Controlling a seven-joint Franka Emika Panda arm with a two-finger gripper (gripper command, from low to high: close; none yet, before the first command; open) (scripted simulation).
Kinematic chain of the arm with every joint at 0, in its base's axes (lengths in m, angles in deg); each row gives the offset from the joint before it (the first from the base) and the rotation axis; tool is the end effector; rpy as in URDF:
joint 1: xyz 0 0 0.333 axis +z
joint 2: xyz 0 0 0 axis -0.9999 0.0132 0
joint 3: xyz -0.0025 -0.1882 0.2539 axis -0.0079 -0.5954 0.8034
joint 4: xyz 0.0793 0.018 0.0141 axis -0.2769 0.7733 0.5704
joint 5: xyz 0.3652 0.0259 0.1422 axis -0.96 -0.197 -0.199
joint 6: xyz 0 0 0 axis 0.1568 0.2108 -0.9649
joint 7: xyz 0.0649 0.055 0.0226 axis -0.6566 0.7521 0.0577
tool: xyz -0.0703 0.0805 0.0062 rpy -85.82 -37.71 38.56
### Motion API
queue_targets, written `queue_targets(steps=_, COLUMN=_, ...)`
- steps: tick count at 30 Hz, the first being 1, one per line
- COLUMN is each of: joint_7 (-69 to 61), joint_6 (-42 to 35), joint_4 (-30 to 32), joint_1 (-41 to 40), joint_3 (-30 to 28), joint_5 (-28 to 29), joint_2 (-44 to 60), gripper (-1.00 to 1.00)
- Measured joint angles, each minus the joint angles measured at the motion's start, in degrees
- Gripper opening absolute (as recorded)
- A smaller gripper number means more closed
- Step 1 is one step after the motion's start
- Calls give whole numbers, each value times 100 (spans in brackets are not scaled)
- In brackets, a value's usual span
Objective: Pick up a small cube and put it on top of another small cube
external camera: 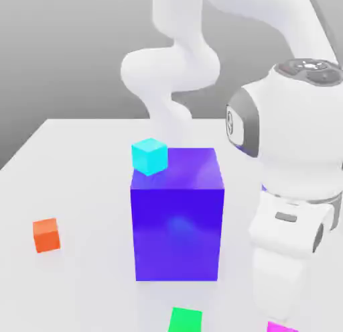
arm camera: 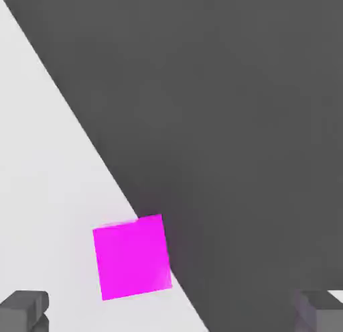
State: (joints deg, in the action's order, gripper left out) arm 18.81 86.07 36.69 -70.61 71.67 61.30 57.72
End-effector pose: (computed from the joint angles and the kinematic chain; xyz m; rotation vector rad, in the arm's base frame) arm 0.5424 0.1647 0.2227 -3.0762 -0.5021 -0.0547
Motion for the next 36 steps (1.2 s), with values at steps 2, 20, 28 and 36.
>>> queue_targets(steps=2, joint_7=-104, joint_6=179, joint_4=-58, joint_1=49, joint_3=5, joint_5=137, joint_2=397, gripper=0)
queue_targets(steps=20, joint_7=-715, joint_6=58, joint_4=152, joint_1=-160, joint_3=-36, joint_5=260, joint_2=123, gripper=-100)
queue_targets(steps=28, joint_7=-2639, joint_6=-82, joint_4=749, joint_1=-903, joint_3=-109, joint_5=314, joint_2=-620, gripper=-100)
queue_targets(steps=36, joint_7=-3787, joint_6=584, joint_4=1013, joint_1=-1345, joint_3=-71, joint_5=145, joint_2=-204, gripper=-100)
